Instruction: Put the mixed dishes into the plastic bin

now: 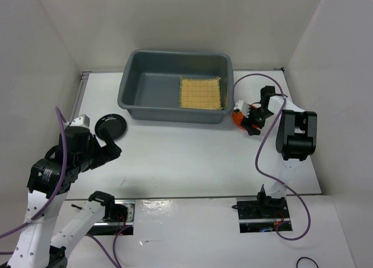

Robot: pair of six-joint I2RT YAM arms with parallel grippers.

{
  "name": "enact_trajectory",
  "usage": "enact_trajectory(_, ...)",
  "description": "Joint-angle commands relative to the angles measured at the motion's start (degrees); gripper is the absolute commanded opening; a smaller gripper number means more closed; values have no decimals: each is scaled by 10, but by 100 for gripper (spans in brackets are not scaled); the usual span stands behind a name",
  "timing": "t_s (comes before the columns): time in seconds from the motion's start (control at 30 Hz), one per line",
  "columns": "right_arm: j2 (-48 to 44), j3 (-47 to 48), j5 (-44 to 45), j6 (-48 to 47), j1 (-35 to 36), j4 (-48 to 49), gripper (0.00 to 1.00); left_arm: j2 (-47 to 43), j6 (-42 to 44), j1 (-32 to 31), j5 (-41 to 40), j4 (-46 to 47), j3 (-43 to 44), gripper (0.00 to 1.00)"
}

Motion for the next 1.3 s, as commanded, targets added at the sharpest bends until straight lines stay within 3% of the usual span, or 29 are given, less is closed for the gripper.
enact_trajectory(0.0, 14, 17, 4, 7, 9, 0, 76, 0, -13, 3, 0, 1, -4, 100)
enact_trajectory(0.2, 33, 17, 29, 7, 15, -20, 48, 0, -18, 3, 0, 1, -9, 100)
enact_trajectory(0.3, 20, 5, 29, 7, 15, -20, 17, 0, -18, 3, 5, 7, -14, 100)
enact_trajectory(0.47, -35, -38, 19, 7, 15, -5, 11, 0, -18, 3, 5, 18, -25, 100)
enact_trajectory(0.57, -81, -67, 13, 18, 15, 14, 0, 0, -18, 3, 11, 30, -39, 100)
enact_trajectory(0.93, -186, -187, 86, 29, 15, 169, 1, 0, -18, 3, 22, 47, -56, 100)
enact_trajectory(1.07, -191, -194, 103, 36, 15, 189, 31, -11, -18, 3, 27, 47, -62, 100)
enact_trajectory(1.1, -186, -194, 109, 41, 15, 195, 43, -11, -18, 3, 27, 47, -67, 100)
enact_trajectory(1.27, -186, -206, 123, 61, 20, 222, 66, -22, -23, 3, 27, 47, -72, 100)
